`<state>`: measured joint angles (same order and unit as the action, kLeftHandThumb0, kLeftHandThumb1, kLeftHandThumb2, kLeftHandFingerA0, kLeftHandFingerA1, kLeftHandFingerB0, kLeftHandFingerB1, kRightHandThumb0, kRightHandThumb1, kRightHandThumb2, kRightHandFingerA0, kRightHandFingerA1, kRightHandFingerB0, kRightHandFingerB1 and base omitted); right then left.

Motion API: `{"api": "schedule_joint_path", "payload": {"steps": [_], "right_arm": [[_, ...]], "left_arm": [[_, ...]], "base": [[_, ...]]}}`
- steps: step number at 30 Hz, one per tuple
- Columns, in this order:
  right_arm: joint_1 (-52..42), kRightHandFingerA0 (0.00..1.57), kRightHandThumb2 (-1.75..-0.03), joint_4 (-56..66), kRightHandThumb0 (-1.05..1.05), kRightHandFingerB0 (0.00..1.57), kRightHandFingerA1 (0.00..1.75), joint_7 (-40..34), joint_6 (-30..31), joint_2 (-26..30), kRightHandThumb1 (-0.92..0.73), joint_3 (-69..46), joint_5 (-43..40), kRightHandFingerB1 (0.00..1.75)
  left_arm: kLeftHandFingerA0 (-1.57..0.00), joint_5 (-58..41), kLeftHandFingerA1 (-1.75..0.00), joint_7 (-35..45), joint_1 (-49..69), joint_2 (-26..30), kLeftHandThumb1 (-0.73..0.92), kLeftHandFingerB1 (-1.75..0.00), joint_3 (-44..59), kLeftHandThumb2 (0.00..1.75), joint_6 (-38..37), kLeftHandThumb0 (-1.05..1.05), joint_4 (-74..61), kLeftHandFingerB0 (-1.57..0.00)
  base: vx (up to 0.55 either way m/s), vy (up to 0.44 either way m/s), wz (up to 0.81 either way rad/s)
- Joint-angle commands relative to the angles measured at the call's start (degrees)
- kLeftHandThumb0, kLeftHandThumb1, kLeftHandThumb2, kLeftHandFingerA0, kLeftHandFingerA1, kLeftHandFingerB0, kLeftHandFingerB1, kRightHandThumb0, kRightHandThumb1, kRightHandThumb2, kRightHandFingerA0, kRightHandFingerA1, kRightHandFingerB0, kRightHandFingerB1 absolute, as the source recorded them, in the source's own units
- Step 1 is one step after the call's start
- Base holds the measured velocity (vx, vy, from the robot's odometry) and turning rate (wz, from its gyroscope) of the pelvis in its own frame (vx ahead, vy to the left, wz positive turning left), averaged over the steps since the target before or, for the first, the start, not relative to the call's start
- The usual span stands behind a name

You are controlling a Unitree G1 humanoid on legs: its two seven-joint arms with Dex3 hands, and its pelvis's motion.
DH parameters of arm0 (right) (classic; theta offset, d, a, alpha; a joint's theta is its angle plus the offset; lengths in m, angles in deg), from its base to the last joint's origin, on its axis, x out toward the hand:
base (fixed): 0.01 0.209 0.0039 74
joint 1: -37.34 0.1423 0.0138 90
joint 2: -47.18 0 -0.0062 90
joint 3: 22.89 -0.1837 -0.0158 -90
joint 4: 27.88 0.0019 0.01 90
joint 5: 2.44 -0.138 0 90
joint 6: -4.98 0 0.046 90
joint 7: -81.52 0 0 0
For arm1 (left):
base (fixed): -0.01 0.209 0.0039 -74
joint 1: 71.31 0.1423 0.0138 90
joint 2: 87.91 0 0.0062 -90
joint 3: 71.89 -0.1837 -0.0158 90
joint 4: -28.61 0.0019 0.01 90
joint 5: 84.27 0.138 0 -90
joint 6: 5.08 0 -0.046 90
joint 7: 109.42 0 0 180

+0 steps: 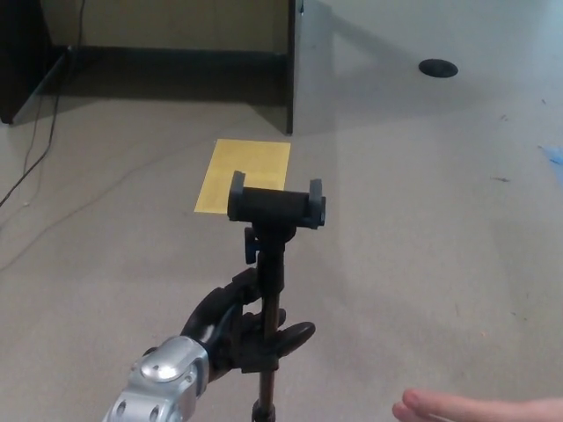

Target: There is a tripod standing in front of the robot and the robot extends its left arm to grab it. It lifts the tripod and passes it to a person.

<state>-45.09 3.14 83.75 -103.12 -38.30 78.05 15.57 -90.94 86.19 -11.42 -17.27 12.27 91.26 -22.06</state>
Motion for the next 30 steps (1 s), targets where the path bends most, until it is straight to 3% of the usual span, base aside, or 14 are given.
{"api": "schedule_joint_path", "payload": {"steps": [1, 2, 3, 4, 5, 6, 7, 8, 9, 11, 14, 18, 24, 30], "right_arm": [[-0.2, 0.72, -0.61, 0.5, -0.41, 0.47, 0.44, 1.5, -0.4, 0.9, -0.69, -0.5, -0.7, 0.36], [-0.2, 0.72, -0.61, 0.8, -0.41, 0.47, 0.44, 1.4, 0.1, 1.0, -0.69, -0.3, -0.4, 0.36], [-0.1, 0.72, -0.61, 0.8, -0.41, 0.48, 0.44, 1.1, 0.5, 0.9, -0.69, -0.1, 0.0, 0.36], [0.1, 0.64, -0.85, 1.1, -0.48, 0.41, 0.57, 1.2, 1.0, 1.0, -0.58, 0.1, 0.3, 0.49], [0.2, 0.72, -0.61, 1.3, -0.42, 0.47, 0.44, 1.3, 1.7, 1.0, -0.7, 0.2, 0.3, 0.36], [0.3, 0.72, -0.61, 1.5, -0.42, 0.47, 0.44, 1.3, 2.0, 1.0, -0.7, 0.2, 0.3, 0.36], [0.5, 0.74, -0.61, 1.5, -0.42, 0.48, 0.44, 1.1, 2.3, 1.0, -0.69, 0.1, 0.4, 0.36], [0.8, 0.73, -0.61, 1.4, -0.41, 0.47, 0.44, 1.4, 2.1, 1.0, -0.69, 0.0, 0.2, 0.36], [0.9, 0.73, -0.61, 1.3, -0.41, 0.47, 0.44, 1.5, 2.0, 1.0, -0.69, -0.1, 0.1, 0.36], [1.0, 0.71, -0.61, 1.0, -0.42, 0.47, 0.44, 1.1, 1.5, 1.1, -0.67, 0.1, 0.4, 0.36], [1.9, 0.69, -0.61, 0.1, -0.41, 0.48, 0.43, 1.0, 1.4, 1.2, -0.68, -0.1, 0.3, 0.36], [2.4, 0.7, -0.6, 0.1, -0.41, 0.47, 0.43, 1.1, 1.3, 1.6, -0.69, -0.2, 0.2, 0.36], [4.3, 0.72, -0.61, 0.0, -0.41, 0.48, 0.44, 1.8, 2.3, 1.7, -0.69, -0.2, 0.2, 0.37], [2.7, 0.67, -0.61, 0.2, -0.42, 0.49, 0.42, 1.6, 1.7, 2.1, -0.7, 0.3, 0.6, 0.37]], "left_arm": [[-0.76, 4.3, -0.72, -5.1, -0.5, -1.3, 0.53, -0.42, -1.0, 0.94, -5.1, -0.27, 1.7, 0.0], [-0.76, 4.9, -0.72, -6.4, -0.7, -1.5, 0.53, -0.42, -1.0, 0.94, -5.2, -0.27, 2.1, 0.0], [-0.92, 5.9, -0.73, -7.9, -1.0, -1.6, 0.79, -0.29, -1.3, 0.65, -5.3, -0.24, 2.5, -0.24], [-0.95, 5.8, -1.07, -8.3, -1.4, -1.7, 0.87, -0.32, -1.0, 0.63, -5.2, -0.2, 2.9, -0.38], [-0.99, 5.6, -1.29, -8.0, -1.4, -1.7, 0.86, -0.4, -0.9, 0.71, -5.0, -0.16, 2.8, -0.51], [-0.99, 5.6, -1.29, -7.9, -1.4, -1.7, 0.86, -0.4, -0.9, 0.71, -4.9, -0.16, 2.8, -0.51], [-0.96, 5.9, -1.4, -7.9, -1.5, -1.6, 0.89, -0.43, -1.0, 0.7, -4.7, -0.09, 2.5, -0.62], [-0.87, 6.3, -1.46, -8.5, -1.9, -1.6, 0.88, -0.68, -1.0, 0.77, -5.6, -0.02, 2.9, -0.87], [-0.87, 6.5, -1.46, -8.8, -2.0, -1.6, 0.88, -0.68, -1.0, 0.77, -6.1, -0.02, 3.2, -0.87], [-0.77, 7.3, -1.53, -10.0, -1.7, -1.6, 0.86, -1.25, -1.2, 0.86, -8.5, 0.01, 3.3, -0.71], [-0.85, 6.7, -1.61, -9.9, -2.5, -1.8, 0.83, -1.35, -0.4, 0.91, -8.7, -0.01, 3.8, -0.71], [-0.92, 6.4, -1.61, -9.3, -3.6, -1.7, 0.78, -1.36, 0.3, 0.98, -8.0, -0.04, 4.4, -0.7], [-0.96, 6.3, -1.51, -8.7, -6.2, -0.7, 0.76, -1.28, 1.3, 0.9, -7.7, -0.08, 4.2, -0.75], [-0.99, 5.9, -1.47, -5.7, -5.5, -0.4, 0.72, -1.26, 0.5, 0.94, -10.5, -0.1, -2.1, -0.8]], "base": [[0.0, 0.0, 0.0], [0.0, 0.0, 0.0], [0.0, 0.0, 0.0], [0.0, 0.0, 0.0], [0.0, 0.0, 0.0], [0.0, 0.0, 0.0], [0.0, 0.0, 0.0], [0.0, 0.0, 0.0], [0.0, 0.0, 0.0], [0.0, 0.0, 0.0], [0.0, 0.0, 0.0], [0.0, 0.0, 0.0], [0.0, 0.0, 0.0], [0.0, 0.0, 0.0]]}}
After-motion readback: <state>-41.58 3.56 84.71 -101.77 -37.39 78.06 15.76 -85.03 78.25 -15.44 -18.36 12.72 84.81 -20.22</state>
